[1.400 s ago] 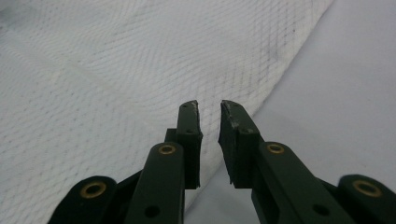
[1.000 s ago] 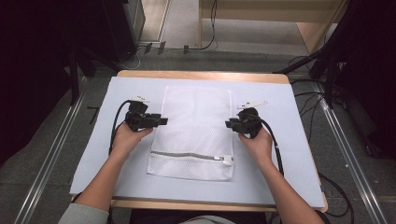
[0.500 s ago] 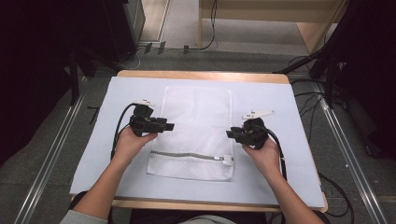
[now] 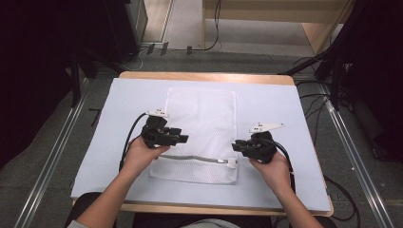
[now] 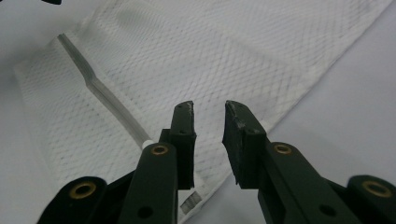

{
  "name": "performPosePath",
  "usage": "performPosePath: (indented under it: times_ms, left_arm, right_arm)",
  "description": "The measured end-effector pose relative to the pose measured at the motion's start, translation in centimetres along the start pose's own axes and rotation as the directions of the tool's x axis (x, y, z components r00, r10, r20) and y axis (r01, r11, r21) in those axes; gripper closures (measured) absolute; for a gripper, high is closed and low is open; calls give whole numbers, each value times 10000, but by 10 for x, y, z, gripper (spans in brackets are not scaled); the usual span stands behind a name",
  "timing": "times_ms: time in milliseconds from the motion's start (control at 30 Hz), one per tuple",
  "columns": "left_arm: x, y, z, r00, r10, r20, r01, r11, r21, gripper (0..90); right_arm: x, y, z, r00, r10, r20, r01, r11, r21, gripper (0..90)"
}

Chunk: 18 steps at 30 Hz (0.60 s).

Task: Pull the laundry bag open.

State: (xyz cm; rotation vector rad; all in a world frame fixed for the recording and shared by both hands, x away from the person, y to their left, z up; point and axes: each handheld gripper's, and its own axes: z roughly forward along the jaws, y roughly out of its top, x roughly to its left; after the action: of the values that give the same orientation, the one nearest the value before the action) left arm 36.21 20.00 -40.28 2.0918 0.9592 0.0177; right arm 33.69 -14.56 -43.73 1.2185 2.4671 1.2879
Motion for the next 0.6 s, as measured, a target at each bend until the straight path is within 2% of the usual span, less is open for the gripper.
performPosePath:
  times_ms: [33, 267, 367, 600]
  left_arm:
    - [-3, 0, 1, 10000, 88, -3, -88, 9999, 55, 502]
    - [-18, 1, 13, 9982, 510, 306, -519, 9983, 273, 509]
    - [-24, 3, 19, 9964, 744, 416, -758, 9966, 322, 551]
    - [-28, 5, 28, 9946, 734, 740, -760, 9965, 338, 551]
  right_arm:
    - [1, -1, 1, 10000, 52, -51, -51, 10000, 78, 769]
    - [13, -9, 10, 9993, -381, -50, 383, 9979, 523, 857]
    - [14, -12, 11, 9997, -215, -132, 225, 9967, 783, 897]
    - [16, -20, 13, 9998, -202, -84, 210, 9945, 1027, 900]
